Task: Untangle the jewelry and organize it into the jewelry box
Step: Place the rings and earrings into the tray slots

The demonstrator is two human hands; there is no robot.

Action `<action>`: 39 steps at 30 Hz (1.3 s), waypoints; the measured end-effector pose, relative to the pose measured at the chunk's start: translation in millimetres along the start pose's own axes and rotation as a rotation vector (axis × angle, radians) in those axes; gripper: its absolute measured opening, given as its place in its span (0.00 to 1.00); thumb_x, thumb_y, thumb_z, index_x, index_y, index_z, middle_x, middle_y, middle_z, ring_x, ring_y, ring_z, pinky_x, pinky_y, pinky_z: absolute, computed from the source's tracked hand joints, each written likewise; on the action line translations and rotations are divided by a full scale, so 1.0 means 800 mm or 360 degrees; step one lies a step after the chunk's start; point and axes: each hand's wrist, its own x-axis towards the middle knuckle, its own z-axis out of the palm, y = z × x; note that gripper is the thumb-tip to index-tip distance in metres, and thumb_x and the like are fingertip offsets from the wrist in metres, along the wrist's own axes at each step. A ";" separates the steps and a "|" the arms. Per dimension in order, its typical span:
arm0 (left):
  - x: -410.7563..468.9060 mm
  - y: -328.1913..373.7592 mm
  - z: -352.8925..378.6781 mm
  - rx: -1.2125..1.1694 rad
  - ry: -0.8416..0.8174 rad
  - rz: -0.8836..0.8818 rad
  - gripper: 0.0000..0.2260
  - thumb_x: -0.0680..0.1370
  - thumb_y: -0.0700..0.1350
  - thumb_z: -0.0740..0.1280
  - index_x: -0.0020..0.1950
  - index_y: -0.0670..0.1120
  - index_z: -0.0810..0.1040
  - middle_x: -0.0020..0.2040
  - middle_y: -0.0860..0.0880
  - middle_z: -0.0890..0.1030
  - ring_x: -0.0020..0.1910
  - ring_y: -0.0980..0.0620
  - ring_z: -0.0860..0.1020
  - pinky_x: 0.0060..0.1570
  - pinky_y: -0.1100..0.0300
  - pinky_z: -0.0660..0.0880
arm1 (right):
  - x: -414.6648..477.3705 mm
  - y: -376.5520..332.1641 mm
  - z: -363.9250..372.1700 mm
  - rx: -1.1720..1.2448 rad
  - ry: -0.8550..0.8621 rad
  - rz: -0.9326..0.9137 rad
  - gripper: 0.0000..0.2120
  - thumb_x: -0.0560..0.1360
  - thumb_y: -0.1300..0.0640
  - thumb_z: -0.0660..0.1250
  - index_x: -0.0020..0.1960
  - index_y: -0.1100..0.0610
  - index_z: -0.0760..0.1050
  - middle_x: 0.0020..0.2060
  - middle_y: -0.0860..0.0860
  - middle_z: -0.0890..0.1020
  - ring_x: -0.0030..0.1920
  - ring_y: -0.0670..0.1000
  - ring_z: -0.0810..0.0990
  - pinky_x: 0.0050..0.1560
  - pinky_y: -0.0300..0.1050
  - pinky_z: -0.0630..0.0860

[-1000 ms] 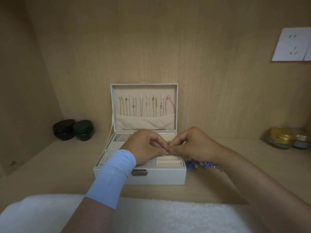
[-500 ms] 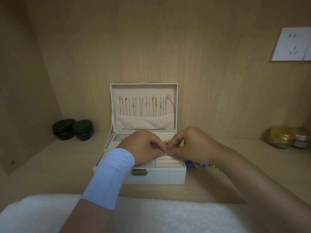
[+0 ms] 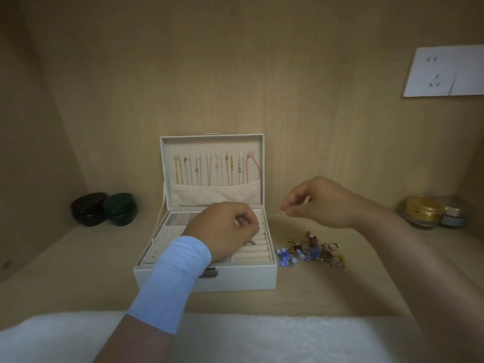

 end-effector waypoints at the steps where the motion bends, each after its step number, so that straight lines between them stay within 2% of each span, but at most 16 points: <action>1: 0.004 0.008 0.006 -0.0049 0.0023 0.0036 0.01 0.74 0.52 0.70 0.42 0.58 0.81 0.41 0.61 0.81 0.35 0.64 0.76 0.44 0.62 0.74 | -0.001 0.010 -0.012 -0.0031 -0.0029 0.0060 0.04 0.74 0.57 0.74 0.46 0.48 0.85 0.39 0.38 0.83 0.36 0.30 0.78 0.38 0.26 0.69; 3: 0.015 0.027 0.021 -0.0098 0.0017 0.0113 0.01 0.74 0.51 0.70 0.44 0.57 0.81 0.41 0.60 0.81 0.33 0.66 0.75 0.41 0.64 0.72 | -0.003 0.033 -0.029 -0.0146 -0.0133 0.0216 0.05 0.74 0.60 0.74 0.47 0.51 0.85 0.36 0.40 0.81 0.27 0.33 0.76 0.29 0.27 0.68; 5: 0.030 0.043 0.038 -0.0058 -0.0042 0.0162 0.02 0.75 0.51 0.69 0.46 0.57 0.81 0.42 0.60 0.80 0.36 0.65 0.75 0.42 0.64 0.73 | -0.003 0.054 -0.034 -0.0316 -0.0270 0.0376 0.06 0.73 0.61 0.75 0.45 0.50 0.84 0.36 0.45 0.82 0.23 0.38 0.74 0.29 0.33 0.71; 8: 0.055 0.072 0.070 0.0093 -0.0222 0.0220 0.05 0.76 0.50 0.67 0.50 0.55 0.81 0.46 0.59 0.81 0.41 0.60 0.77 0.46 0.61 0.74 | -0.003 0.088 -0.030 -0.0530 -0.0440 0.0569 0.07 0.70 0.57 0.76 0.42 0.44 0.83 0.36 0.46 0.84 0.28 0.45 0.78 0.38 0.39 0.76; 11: 0.074 0.092 0.102 0.0266 -0.0372 0.0212 0.08 0.77 0.47 0.65 0.52 0.53 0.83 0.51 0.54 0.82 0.46 0.52 0.80 0.51 0.58 0.77 | -0.006 0.108 -0.021 -0.0496 -0.0486 0.0635 0.10 0.68 0.55 0.77 0.46 0.43 0.84 0.29 0.41 0.81 0.28 0.43 0.78 0.34 0.35 0.74; 13: 0.082 0.099 0.119 0.0348 -0.0449 0.0205 0.09 0.77 0.47 0.64 0.53 0.54 0.82 0.48 0.53 0.83 0.43 0.49 0.82 0.50 0.57 0.79 | -0.005 0.115 -0.015 -0.0400 -0.0450 0.0640 0.12 0.67 0.57 0.78 0.48 0.45 0.85 0.28 0.39 0.80 0.30 0.42 0.78 0.32 0.34 0.72; 15: 0.084 0.101 0.130 0.0400 -0.0491 0.0213 0.11 0.77 0.46 0.62 0.53 0.56 0.82 0.42 0.54 0.81 0.35 0.53 0.79 0.44 0.60 0.76 | -0.001 0.120 -0.010 -0.0351 -0.0433 0.0625 0.10 0.66 0.58 0.79 0.43 0.45 0.84 0.32 0.41 0.82 0.34 0.44 0.80 0.36 0.35 0.73; 18: 0.088 0.098 0.140 0.0401 -0.0510 0.0203 0.10 0.77 0.46 0.63 0.53 0.56 0.82 0.47 0.52 0.82 0.42 0.51 0.80 0.45 0.61 0.74 | 0.000 0.126 -0.008 -0.0322 -0.0426 0.0627 0.09 0.65 0.58 0.79 0.42 0.48 0.85 0.39 0.49 0.86 0.36 0.47 0.81 0.37 0.36 0.75; 20: 0.089 0.094 0.143 0.0379 -0.0488 0.0193 0.09 0.78 0.46 0.64 0.53 0.56 0.82 0.51 0.52 0.82 0.45 0.50 0.81 0.46 0.60 0.77 | -0.001 0.128 -0.011 -0.0313 -0.0417 0.0622 0.09 0.66 0.58 0.79 0.45 0.50 0.85 0.40 0.52 0.87 0.34 0.47 0.79 0.31 0.34 0.72; 23: 0.087 0.089 0.141 0.0174 -0.0434 0.0141 0.06 0.78 0.47 0.66 0.52 0.56 0.81 0.51 0.54 0.81 0.31 0.54 0.79 0.28 0.62 0.75 | -0.002 0.126 -0.016 -0.0262 -0.0351 0.0554 0.07 0.68 0.61 0.76 0.42 0.50 0.84 0.34 0.51 0.83 0.29 0.47 0.77 0.27 0.35 0.69; 24: 0.086 0.088 0.139 0.0072 -0.0410 0.0112 0.05 0.77 0.48 0.67 0.51 0.56 0.80 0.51 0.55 0.81 0.29 0.54 0.79 0.28 0.61 0.77 | -0.002 0.124 -0.017 -0.0200 -0.0303 0.0518 0.07 0.69 0.62 0.75 0.41 0.50 0.84 0.32 0.51 0.82 0.28 0.47 0.76 0.26 0.36 0.68; 26: 0.084 0.084 0.131 -0.0069 -0.0334 0.0088 0.05 0.76 0.48 0.68 0.51 0.57 0.79 0.49 0.57 0.81 0.37 0.53 0.82 0.42 0.54 0.82 | -0.001 0.115 -0.019 0.0005 -0.0178 0.0439 0.05 0.70 0.62 0.76 0.41 0.52 0.85 0.30 0.50 0.81 0.26 0.47 0.74 0.25 0.37 0.66; 28: 0.081 0.078 0.119 -0.0144 -0.0237 0.0096 0.05 0.75 0.47 0.70 0.48 0.57 0.78 0.47 0.56 0.81 0.45 0.55 0.81 0.52 0.53 0.79 | 0.000 0.101 -0.019 0.0247 -0.0093 0.0378 0.03 0.69 0.62 0.77 0.43 0.56 0.85 0.29 0.51 0.82 0.25 0.45 0.73 0.25 0.37 0.64; 32: 0.068 0.059 0.080 -0.0298 0.0015 0.0121 0.07 0.72 0.46 0.74 0.45 0.57 0.80 0.42 0.56 0.82 0.41 0.59 0.78 0.49 0.62 0.76 | 0.005 0.070 -0.012 0.0681 -0.0032 0.0307 0.07 0.70 0.62 0.77 0.49 0.58 0.85 0.35 0.54 0.85 0.26 0.46 0.71 0.24 0.36 0.62; 35: 0.052 0.042 0.054 -0.0496 0.0098 0.0129 0.07 0.71 0.46 0.76 0.46 0.55 0.83 0.40 0.53 0.83 0.39 0.58 0.78 0.46 0.61 0.77 | 0.007 0.050 0.000 0.0957 -0.0080 0.0273 0.12 0.71 0.60 0.77 0.54 0.59 0.83 0.43 0.58 0.87 0.26 0.46 0.70 0.25 0.37 0.61; 39: 0.028 0.024 0.033 -0.0596 0.0198 0.0051 0.05 0.71 0.47 0.77 0.43 0.53 0.84 0.41 0.49 0.84 0.38 0.54 0.80 0.39 0.57 0.81 | 0.008 0.024 0.025 0.1047 -0.0071 0.0220 0.09 0.75 0.58 0.74 0.54 0.59 0.83 0.36 0.50 0.85 0.26 0.47 0.70 0.25 0.38 0.62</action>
